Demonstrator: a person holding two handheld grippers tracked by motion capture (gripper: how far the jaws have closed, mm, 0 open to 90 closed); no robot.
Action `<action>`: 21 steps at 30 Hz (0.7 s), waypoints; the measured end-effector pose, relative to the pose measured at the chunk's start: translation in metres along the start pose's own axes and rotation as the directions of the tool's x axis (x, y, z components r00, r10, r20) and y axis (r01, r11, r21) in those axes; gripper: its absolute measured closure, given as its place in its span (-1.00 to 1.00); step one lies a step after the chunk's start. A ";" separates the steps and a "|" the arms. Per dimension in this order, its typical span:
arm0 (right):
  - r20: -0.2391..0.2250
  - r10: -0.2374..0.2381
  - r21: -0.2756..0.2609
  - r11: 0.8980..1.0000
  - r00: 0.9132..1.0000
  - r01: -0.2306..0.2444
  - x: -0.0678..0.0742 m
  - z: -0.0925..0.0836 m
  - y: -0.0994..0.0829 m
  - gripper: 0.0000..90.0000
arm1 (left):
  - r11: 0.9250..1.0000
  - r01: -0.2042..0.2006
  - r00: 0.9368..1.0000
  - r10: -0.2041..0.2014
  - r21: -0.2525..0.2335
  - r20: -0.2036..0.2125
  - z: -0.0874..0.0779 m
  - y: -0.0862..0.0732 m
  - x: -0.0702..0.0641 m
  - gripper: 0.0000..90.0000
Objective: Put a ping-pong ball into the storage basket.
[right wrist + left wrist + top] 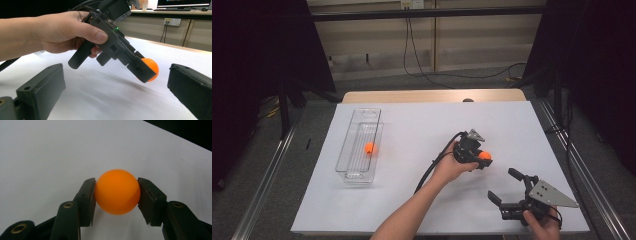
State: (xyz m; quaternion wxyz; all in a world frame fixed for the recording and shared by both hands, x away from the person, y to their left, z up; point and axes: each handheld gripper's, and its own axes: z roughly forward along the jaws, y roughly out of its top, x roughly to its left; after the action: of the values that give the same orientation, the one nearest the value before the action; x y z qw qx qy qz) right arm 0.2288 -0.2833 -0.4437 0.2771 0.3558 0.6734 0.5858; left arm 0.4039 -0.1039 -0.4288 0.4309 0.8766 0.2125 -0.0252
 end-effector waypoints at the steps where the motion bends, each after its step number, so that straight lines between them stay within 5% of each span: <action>1: 0.000 0.000 0.000 1.000 1.000 0.000 0.000 0.000 0.000 -0.98 | 1.000 -0.004 1.000 0.004 0.000 0.001 -0.001 -0.001 0.000 0.13; 21: -0.001 0.000 -0.001 1.000 1.000 0.000 0.000 0.000 0.000 -0.98 | 1.000 0.007 1.000 -0.007 0.009 0.012 -0.020 -0.012 -0.002 0.13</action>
State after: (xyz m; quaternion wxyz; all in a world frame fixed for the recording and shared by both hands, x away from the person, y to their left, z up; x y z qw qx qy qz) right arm 0.2289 -0.2830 -0.4438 0.2769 0.3556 0.6732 0.5862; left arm 0.3951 -0.0831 -0.4249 0.4282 0.8776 0.2128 -0.0327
